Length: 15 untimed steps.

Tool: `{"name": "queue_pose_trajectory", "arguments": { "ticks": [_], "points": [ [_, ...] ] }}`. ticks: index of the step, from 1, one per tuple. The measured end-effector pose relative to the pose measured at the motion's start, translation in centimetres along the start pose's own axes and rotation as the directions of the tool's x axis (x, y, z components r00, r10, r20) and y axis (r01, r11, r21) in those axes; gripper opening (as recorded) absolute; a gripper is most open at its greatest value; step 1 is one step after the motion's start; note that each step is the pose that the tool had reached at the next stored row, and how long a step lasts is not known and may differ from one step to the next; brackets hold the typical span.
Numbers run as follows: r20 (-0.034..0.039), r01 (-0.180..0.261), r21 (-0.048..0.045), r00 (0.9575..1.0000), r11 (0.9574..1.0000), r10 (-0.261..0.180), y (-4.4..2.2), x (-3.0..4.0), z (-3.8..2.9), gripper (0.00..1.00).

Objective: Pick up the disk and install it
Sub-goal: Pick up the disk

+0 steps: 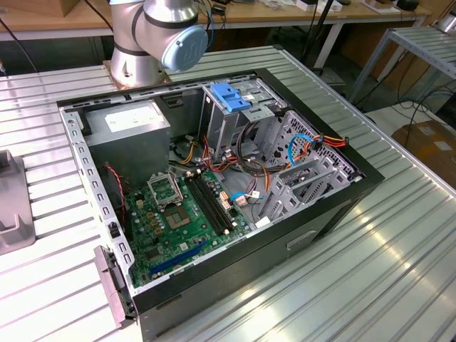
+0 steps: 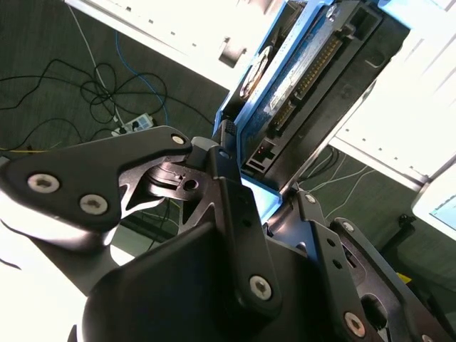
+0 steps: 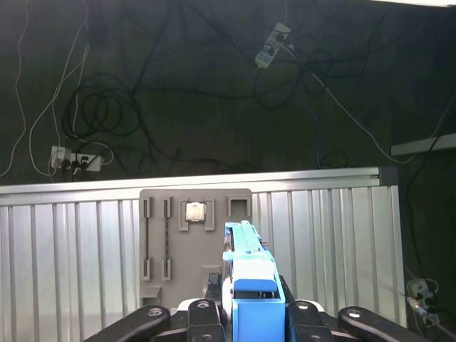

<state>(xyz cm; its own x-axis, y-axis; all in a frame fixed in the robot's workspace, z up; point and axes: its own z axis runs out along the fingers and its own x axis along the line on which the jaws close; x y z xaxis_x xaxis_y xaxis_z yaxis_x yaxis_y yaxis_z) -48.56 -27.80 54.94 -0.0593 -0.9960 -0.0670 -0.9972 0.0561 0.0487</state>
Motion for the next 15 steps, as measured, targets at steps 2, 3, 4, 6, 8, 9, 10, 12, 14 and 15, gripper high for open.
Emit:
{"name": "queue_pose_trajectory", "arguments": {
  "ticks": [2,3,4,6,8,9,10,12,14,15],
  "points": [
    [0.0,0.0,0.0001,1.0,1.0,0.0,-0.04,0.04,0.0,0.37],
    [0.0,0.0,0.0001,1.0,1.0,0.0,-0.06,0.06,0.0,0.37],
    [0.0,0.0,0.0,1.0,1.0,0.0,-0.07,0.08,-0.01,0.37],
    [0.0001,0.0,0.0001,1.0,1.0,0.0,-0.11,0.11,0.0,0.37],
    [0.0,0.0,0.0001,1.0,1.0,0.0,-0.15,0.13,-0.01,0.37],
    [0.0001,0.0,0.0001,1.0,1.0,0.0,-0.17,0.14,-0.01,0.37],
    [0.0,0.0,0.0001,1.0,1.0,0.0,-0.18,0.15,-0.01,0.37],
    [0.0,0.0,0.0001,1.0,1.0,0.0,-0.22,0.17,-0.02,0.37],
    [0.0,0.0,0.0001,1.0,1.0,0.0,-0.29,0.2,-0.02,0.37],
    [0.0001,0.0,0.0001,1.0,1.0,0.0,-0.3,0.2,-0.02,0.37]
  ]
}}
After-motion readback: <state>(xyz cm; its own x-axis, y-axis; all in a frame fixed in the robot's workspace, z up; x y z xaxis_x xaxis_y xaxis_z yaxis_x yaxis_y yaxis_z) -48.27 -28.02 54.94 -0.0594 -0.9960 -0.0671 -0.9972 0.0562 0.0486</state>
